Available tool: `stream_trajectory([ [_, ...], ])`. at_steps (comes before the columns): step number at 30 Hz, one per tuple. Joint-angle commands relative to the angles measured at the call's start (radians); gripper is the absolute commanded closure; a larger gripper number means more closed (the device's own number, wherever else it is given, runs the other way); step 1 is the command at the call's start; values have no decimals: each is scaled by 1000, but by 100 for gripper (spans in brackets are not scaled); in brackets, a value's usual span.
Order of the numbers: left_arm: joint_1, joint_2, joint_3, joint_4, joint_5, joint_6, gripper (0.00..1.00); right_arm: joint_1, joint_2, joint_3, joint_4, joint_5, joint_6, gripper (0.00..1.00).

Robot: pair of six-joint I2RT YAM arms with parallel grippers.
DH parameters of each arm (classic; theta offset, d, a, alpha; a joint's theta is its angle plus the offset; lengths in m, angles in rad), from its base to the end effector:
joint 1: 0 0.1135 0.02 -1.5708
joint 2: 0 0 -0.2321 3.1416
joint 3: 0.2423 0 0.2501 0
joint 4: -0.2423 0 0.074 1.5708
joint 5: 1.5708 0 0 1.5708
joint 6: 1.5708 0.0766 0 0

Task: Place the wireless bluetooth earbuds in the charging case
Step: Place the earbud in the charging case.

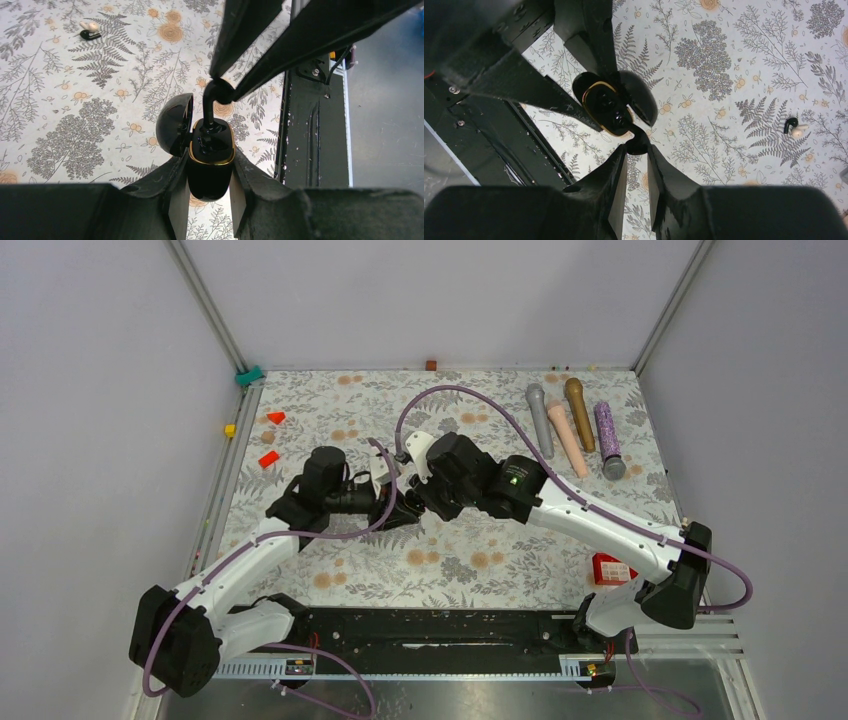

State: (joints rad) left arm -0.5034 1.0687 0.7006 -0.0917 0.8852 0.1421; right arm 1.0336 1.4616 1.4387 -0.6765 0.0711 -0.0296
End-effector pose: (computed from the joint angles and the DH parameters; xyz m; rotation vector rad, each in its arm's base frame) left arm 0.2046 -0.1804 0.2312 1.1561 1.6581 -1.1204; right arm 0.1858 0.3013 0.3018 -1.1369 2.0087 0.4450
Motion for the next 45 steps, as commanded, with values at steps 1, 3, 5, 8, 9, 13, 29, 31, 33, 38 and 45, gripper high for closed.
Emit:
stream_trajectory([
  [1, 17, -3, 20, 159, 7, -48, 100, 21, -23, 6, 18, -38, 12, 74],
  [3, 20, -3, 17, 161, 13, -49, 100, 21, -28, 6, 20, -42, 14, 74],
  [5, 21, -4, 15, 161, 22, -45, 100, 21, -30, 9, 27, -43, 14, 73],
  [8, 21, -4, 10, 162, 39, -36, 100, 20, -28, 22, 30, -43, 13, 72],
  [9, 19, -4, 8, 162, 44, -32, 100, 20, -24, 28, 29, -38, 14, 72],
  [13, 19, -10, 4, 161, 52, -24, 100, 20, -17, 42, 29, -20, 11, 67],
  [29, 21, -19, 3, 155, 92, -14, 100, 12, -105, 67, -3, -113, -37, 36],
  [31, 23, -23, 1, 155, 133, -11, 100, -1, -126, 63, -8, -140, -51, 36],
  [33, 25, -33, 0, 153, 186, -7, 100, -21, -156, 54, -7, -158, -69, 39],
  [38, 30, -57, -5, 153, 340, -4, 100, -73, -252, 13, 7, -152, -203, 44],
  [45, 33, -47, -9, 152, 461, -10, 100, -74, -361, -133, 48, -253, -527, 34],
])
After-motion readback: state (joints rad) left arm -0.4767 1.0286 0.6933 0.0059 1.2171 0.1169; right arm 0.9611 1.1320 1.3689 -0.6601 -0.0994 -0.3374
